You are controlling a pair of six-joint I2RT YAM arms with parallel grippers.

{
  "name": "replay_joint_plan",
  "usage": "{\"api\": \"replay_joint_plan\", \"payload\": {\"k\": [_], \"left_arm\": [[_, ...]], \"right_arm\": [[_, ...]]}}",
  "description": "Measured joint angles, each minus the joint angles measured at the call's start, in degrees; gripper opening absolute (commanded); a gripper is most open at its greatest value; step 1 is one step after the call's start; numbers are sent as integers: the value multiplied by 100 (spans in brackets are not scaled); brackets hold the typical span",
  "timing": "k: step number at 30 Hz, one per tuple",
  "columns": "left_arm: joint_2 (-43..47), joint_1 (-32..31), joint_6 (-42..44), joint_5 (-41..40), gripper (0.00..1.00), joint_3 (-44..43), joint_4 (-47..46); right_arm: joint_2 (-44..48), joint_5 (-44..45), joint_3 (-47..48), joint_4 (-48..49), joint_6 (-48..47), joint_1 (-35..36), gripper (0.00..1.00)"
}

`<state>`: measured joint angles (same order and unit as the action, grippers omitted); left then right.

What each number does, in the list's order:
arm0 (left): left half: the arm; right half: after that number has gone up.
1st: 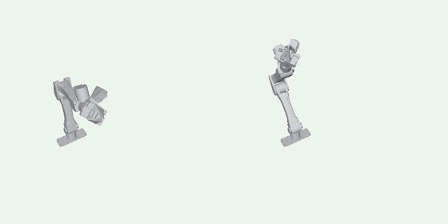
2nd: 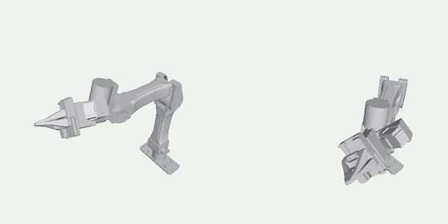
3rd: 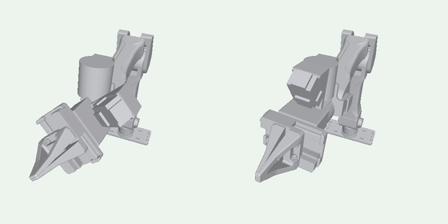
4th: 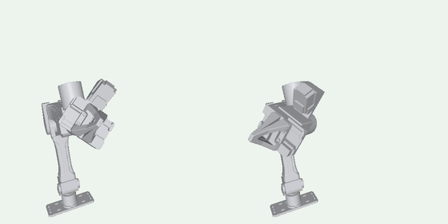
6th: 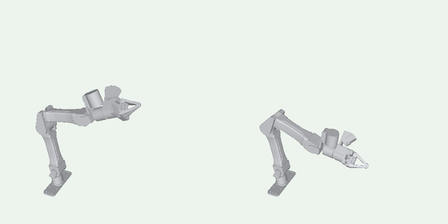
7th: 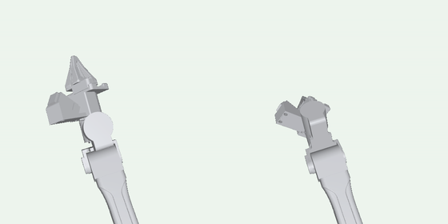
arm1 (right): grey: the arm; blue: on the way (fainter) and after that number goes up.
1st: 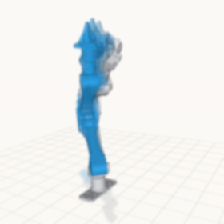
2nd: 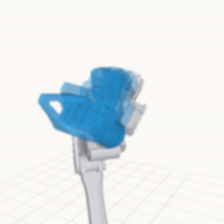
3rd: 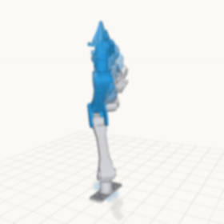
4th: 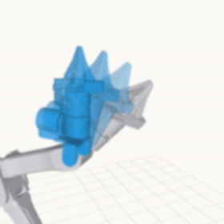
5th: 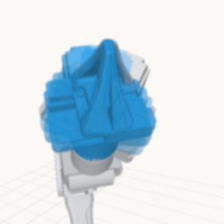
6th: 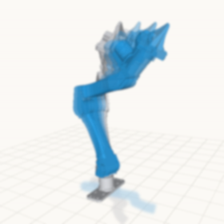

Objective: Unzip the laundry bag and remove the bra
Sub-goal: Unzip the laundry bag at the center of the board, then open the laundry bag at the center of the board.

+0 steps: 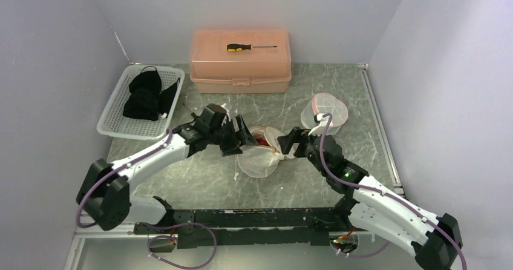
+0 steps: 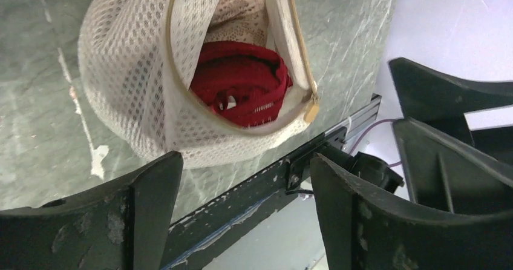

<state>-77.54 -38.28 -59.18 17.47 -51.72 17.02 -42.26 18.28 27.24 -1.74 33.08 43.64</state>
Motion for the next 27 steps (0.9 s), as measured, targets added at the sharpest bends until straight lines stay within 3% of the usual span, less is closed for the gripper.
{"api": "replay_joint_plan", "payload": {"k": [6, 10, 19, 27], "left_arm": [[1071, 9, 643, -542, 84, 103, 428], [1335, 101, 931, -839, 84, -120, 516], [-507, 732, 1241, -901, 83, -1696, 927], [-901, 1058, 1298, -505, 81, -1576, 1357]], "right_arm": [[-81, -468, -98, 173, 63, -52, 82], [-138, -581, -192, 372, 57, -76, 81], [-520, -415, 2, 9, -79, -87, 81], [-1394, -184, 1198, -592, -444, -87, 81]]}}
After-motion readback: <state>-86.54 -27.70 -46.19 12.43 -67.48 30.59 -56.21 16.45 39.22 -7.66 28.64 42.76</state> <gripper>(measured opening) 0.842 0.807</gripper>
